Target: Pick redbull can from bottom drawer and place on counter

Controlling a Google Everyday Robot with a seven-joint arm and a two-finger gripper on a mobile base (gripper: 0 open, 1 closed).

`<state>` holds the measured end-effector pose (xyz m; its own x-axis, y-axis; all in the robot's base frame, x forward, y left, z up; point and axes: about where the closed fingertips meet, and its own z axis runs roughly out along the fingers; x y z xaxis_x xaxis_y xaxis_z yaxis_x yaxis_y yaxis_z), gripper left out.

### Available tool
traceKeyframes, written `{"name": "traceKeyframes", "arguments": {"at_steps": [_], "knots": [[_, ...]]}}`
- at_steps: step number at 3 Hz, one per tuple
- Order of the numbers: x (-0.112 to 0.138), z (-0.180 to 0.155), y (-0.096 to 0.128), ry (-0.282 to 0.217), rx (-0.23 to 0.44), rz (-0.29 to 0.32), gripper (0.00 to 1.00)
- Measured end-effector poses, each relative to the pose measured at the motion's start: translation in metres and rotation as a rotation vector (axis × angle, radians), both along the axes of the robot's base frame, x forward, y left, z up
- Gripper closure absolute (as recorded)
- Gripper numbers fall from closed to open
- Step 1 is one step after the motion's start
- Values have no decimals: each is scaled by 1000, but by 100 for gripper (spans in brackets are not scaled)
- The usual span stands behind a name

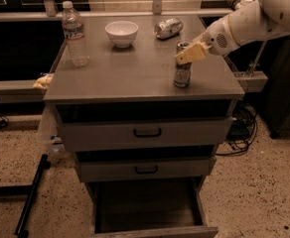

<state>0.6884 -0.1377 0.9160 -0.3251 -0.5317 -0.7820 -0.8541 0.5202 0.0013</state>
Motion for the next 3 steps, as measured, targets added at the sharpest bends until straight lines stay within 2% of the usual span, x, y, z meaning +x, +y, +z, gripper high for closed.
{"name": "traceKeyframes", "arguments": {"at_steps": [1,2,3], "knots": [[0,0,0,0,0,0,11],[0,0,0,0,0,0,0],[0,0,0,0,0,0,0]]}}
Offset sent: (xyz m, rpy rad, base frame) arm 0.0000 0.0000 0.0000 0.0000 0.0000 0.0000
